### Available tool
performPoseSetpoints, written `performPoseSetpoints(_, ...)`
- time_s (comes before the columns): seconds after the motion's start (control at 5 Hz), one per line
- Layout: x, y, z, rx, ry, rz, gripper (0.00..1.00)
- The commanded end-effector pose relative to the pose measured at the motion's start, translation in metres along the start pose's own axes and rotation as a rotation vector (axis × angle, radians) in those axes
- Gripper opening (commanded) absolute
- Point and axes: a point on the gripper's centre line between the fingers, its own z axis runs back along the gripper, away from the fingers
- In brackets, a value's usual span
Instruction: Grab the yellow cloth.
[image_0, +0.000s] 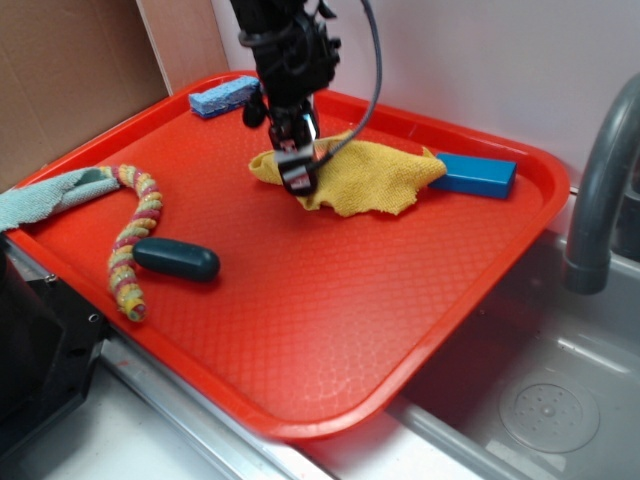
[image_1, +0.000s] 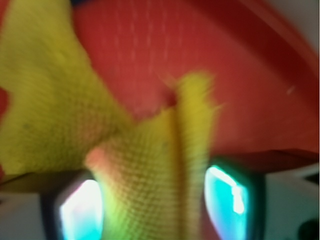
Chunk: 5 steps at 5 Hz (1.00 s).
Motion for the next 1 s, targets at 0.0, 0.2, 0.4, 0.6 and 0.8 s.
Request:
performPoseSetpoints(0.0, -0.003, -0.010, 0.022, 0.031, -0.007, 0.116, 0.00)
performPoseSetpoints(0.2, -0.025, -0.009, 0.074, 0.116, -0.031, 0.223, 0.00)
performPoseSetpoints(0.4, -0.050, -0.017, 0.126, 0.141, -0.084, 0.339, 0.00)
performPoseSetpoints(0.6, -0.067, -0.023, 0.159, 0.051, -0.069, 0.551, 0.00)
performPoseSetpoints(0.8, -0.070, -0.039, 0.184, 0.071, -0.123, 0.800, 0.00)
